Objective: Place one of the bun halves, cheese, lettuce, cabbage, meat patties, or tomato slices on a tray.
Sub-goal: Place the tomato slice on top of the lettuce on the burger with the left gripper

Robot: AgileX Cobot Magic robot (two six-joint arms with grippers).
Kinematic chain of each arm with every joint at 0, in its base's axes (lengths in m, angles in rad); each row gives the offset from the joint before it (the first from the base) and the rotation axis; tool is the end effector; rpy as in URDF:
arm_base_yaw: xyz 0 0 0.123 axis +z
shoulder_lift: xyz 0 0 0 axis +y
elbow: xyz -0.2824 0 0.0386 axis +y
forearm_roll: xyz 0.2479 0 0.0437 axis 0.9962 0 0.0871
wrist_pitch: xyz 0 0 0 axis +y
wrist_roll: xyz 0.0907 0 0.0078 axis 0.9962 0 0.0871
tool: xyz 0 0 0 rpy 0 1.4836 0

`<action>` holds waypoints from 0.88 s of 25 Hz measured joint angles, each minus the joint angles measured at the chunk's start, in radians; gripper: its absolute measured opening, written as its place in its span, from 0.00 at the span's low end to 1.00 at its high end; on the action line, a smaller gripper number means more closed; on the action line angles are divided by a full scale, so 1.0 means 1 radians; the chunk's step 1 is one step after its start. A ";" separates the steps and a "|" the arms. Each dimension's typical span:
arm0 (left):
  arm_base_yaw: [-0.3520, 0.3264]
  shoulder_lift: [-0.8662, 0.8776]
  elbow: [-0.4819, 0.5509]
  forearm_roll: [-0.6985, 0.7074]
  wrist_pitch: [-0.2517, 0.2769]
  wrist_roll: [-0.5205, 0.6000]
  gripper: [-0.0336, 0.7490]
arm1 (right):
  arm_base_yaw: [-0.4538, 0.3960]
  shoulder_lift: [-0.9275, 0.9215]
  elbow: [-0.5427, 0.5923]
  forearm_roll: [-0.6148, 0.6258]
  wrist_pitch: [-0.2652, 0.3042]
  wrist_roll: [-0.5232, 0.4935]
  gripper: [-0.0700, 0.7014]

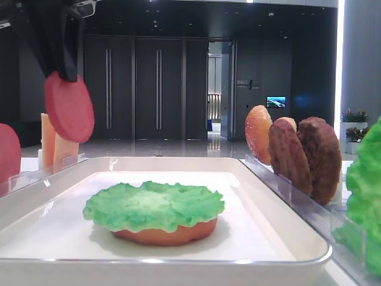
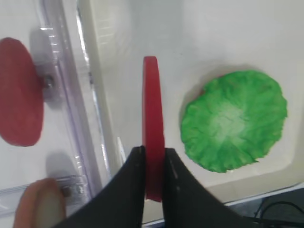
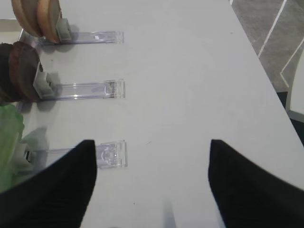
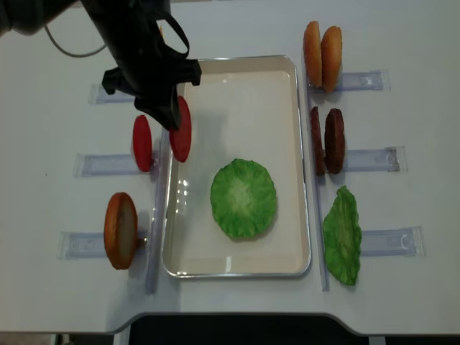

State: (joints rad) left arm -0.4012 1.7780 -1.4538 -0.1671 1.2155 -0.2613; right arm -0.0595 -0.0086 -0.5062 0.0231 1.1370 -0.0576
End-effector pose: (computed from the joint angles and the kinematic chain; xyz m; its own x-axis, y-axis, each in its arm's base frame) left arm 0.3219 -0.1520 0.2646 -0.9941 0.0843 -0.0677 0.0956 0.9780 -0.1855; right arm -0.0101 0.0025 0.2728 -0.5103 -0.0175 -0.8598 0.0170 0.9994 -0.0305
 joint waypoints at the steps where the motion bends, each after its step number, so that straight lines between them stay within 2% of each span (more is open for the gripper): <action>1: 0.000 -0.003 0.000 -0.021 0.000 0.008 0.13 | 0.000 0.000 0.000 0.000 0.000 0.000 0.71; 7: 0.000 -0.031 0.011 -0.129 0.001 0.078 0.13 | 0.000 0.000 0.000 0.000 0.000 0.000 0.71; 14: 0.033 -0.067 0.125 -0.275 -0.011 0.193 0.13 | 0.000 0.000 0.000 0.000 0.000 0.000 0.71; 17: 0.041 -0.081 0.185 -0.332 -0.074 0.240 0.13 | 0.000 0.000 0.000 0.000 0.000 0.000 0.71; 22: 0.046 -0.088 0.305 -0.523 -0.230 0.389 0.13 | 0.000 0.000 0.000 0.000 0.000 0.000 0.71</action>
State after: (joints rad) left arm -0.3550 1.6895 -1.1490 -0.6897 0.9854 0.1276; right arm -0.0595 -0.0086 -0.5062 0.0231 1.1370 -0.0576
